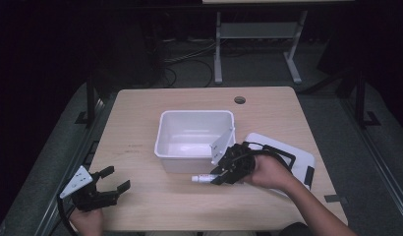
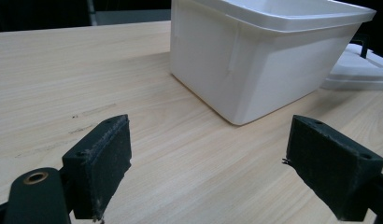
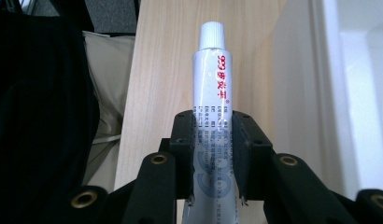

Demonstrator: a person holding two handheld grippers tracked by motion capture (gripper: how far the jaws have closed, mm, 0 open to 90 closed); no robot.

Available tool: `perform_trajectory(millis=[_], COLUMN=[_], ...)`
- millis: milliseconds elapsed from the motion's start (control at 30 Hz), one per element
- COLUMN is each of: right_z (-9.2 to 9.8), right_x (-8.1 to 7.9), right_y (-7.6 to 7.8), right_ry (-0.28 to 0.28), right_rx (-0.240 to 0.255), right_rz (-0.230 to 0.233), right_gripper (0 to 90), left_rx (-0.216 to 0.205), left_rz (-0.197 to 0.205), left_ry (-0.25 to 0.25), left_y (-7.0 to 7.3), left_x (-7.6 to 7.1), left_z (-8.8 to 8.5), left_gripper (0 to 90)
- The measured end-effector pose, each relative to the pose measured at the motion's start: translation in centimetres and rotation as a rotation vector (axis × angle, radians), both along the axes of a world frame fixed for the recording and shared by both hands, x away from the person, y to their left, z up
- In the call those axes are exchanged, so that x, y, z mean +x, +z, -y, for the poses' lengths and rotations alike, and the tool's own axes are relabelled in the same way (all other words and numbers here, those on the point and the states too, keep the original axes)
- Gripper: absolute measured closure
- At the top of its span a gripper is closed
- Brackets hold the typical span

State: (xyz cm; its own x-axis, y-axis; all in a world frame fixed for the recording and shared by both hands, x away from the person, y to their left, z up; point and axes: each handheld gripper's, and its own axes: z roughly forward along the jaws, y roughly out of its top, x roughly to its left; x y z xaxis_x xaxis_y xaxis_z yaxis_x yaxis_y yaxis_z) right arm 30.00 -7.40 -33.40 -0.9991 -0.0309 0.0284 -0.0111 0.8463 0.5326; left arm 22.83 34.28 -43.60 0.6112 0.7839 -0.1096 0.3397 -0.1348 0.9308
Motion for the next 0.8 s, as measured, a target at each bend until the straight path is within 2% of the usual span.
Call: perform_trajectory(millis=[333, 433, 800], right_z=[-0.7, -1.0, -1.4], right_x=[1.3, 1.6, 3.5], right_y=[3.2, 3.6, 4.0], right_ry=[-0.002, -0.002, -0.026], right_rx=[0.032, 0.036, 0.035], right_rz=[0.029, 0.040, 0.027], right_gripper=[71.5, 71.5, 71.4], left_rx=[0.003, 0.001, 0.001], left_rz=[0.000, 0.000, 0.001], left_ry=[0.000, 0.000, -0.003], left_y=[0.0, 0.0, 0.0], left_x=[0.0, 0.0, 0.0], left_z=[-0.1, -0.1, -0.2], left_gripper=[13.2, 13.1, 13.1])
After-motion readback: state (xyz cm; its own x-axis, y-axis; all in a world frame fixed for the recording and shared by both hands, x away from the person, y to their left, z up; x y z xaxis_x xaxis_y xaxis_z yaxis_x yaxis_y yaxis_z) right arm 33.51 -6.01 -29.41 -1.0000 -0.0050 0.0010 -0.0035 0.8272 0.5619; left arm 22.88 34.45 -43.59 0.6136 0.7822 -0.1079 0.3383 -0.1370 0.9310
